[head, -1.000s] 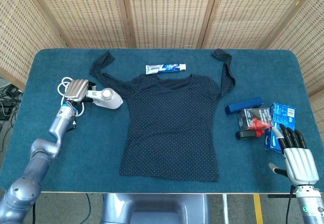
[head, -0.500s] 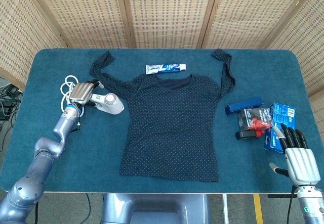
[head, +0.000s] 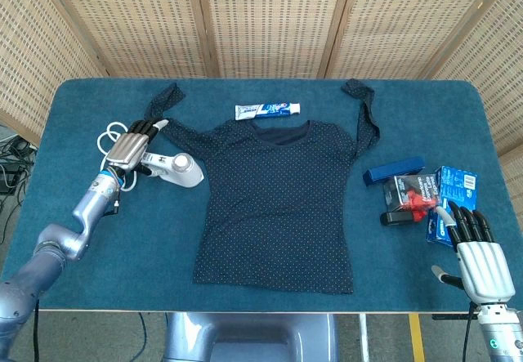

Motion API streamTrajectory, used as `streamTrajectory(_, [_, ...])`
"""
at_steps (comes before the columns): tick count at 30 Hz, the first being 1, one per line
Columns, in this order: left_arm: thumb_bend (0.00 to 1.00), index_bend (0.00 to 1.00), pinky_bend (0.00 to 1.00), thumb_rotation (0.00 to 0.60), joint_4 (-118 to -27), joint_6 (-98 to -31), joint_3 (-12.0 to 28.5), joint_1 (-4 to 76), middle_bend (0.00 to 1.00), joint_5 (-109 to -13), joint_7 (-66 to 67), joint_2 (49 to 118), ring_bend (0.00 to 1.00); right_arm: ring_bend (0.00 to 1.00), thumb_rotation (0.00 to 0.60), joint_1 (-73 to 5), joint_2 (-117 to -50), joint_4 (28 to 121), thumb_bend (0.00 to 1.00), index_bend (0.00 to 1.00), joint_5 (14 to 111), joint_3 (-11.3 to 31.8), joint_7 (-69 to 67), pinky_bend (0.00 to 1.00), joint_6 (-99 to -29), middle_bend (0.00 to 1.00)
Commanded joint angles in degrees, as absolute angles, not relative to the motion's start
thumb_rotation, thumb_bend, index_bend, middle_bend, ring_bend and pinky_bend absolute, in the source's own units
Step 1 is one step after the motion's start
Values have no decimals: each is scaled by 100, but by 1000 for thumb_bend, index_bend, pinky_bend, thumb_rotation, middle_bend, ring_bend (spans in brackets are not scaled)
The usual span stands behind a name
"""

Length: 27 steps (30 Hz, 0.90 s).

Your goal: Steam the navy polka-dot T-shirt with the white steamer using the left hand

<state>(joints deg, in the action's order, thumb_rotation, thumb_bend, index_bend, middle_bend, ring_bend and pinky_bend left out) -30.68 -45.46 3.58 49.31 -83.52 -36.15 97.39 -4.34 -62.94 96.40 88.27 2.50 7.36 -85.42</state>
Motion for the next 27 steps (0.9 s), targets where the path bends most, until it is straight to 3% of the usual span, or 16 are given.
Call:
streamTrajectory(1, [0, 0, 0, 600, -3939, -4798, 382, 4655, 0, -8270, -3165, 9085, 0, 0, 600, -408, -6270, 9679, 0, 8, 8900, 224, 720, 0, -8600, 0])
streamTrajectory(5, [0, 0, 0, 600, -4742, -5158, 452, 4349, 0, -8122, -2742, 8596, 0, 0, 600, -381, -6237, 9736, 0, 8, 9033, 182, 704, 0, -8675, 0])
streamTrajectory(13, [0, 0, 0, 600, -6179, -6604, 492, 3383, 0, -7901, -1656, 7909, 0, 0, 600, -303, -6230, 9756, 0, 8, 9100, 208, 856, 0, -8876, 0])
streamTrajectory(23, [0, 0, 0, 600, -9223, -8304, 69, 1846, 0, -7436, 477, 6839, 0, 0, 600, -256, -6191, 9787, 0, 8, 9128, 209, 773, 0, -8952, 0])
streamTrajectory(27, [0, 0, 0, 600, -9693, -8739, -99, 1482, 0, -7577, 782, 6668, 0, 0, 600, -246, -6134, 9776, 0, 8, 9148, 201, 635, 0, -8960, 0])
